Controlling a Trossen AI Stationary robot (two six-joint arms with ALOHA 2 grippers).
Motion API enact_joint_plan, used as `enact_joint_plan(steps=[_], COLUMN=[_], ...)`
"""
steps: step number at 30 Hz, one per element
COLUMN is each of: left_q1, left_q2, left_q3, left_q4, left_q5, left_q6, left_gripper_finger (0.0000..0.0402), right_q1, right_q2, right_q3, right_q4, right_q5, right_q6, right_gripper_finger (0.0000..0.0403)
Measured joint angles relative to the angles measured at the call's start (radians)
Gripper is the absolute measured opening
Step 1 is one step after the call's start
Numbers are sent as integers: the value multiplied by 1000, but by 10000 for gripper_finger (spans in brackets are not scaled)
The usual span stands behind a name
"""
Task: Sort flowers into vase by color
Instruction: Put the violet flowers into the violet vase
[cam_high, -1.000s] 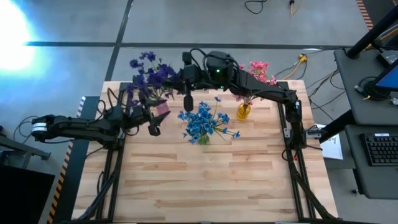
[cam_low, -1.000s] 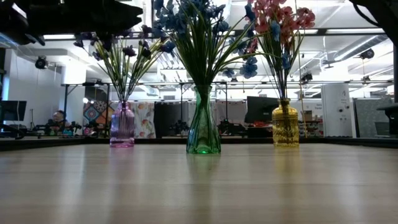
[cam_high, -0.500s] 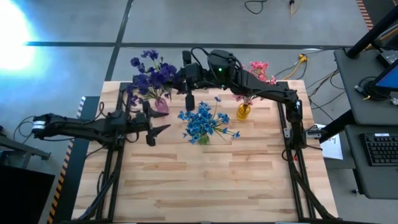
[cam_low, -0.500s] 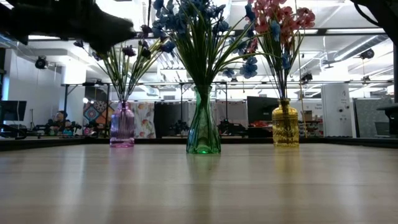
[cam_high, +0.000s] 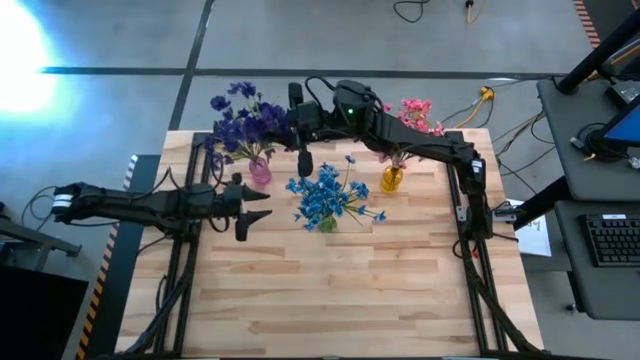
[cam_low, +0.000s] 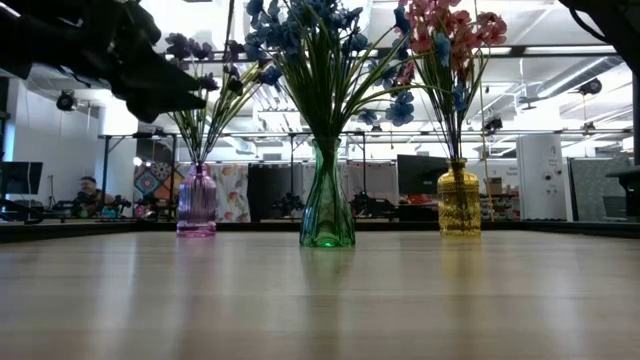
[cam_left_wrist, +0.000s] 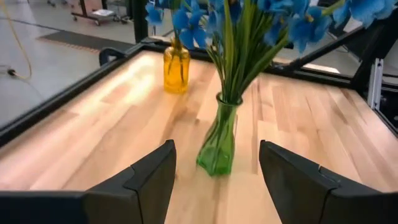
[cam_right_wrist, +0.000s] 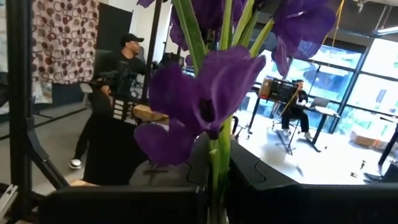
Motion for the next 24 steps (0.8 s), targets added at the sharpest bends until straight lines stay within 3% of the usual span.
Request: enact_joint_plan(steps=[9,16,24], left_q1=[-68,-138,-205], left_q2=[40,34,19], left_q3=[0,0,0], left_q4=[-37,-92,-208], left_q5=[-25,-175,-433], left_q6=[-28,-45,-37], left_gripper_finger=[210,201,200], right_q1=[-23,-30,-29], right_q2=[0,-3,-3], right_q3=[-83,-83,-182], right_q4=[129,136,275], right_q5=[-29,-40,-52], right_q6=[39,39,50], right_gripper_finger=[17,17,17])
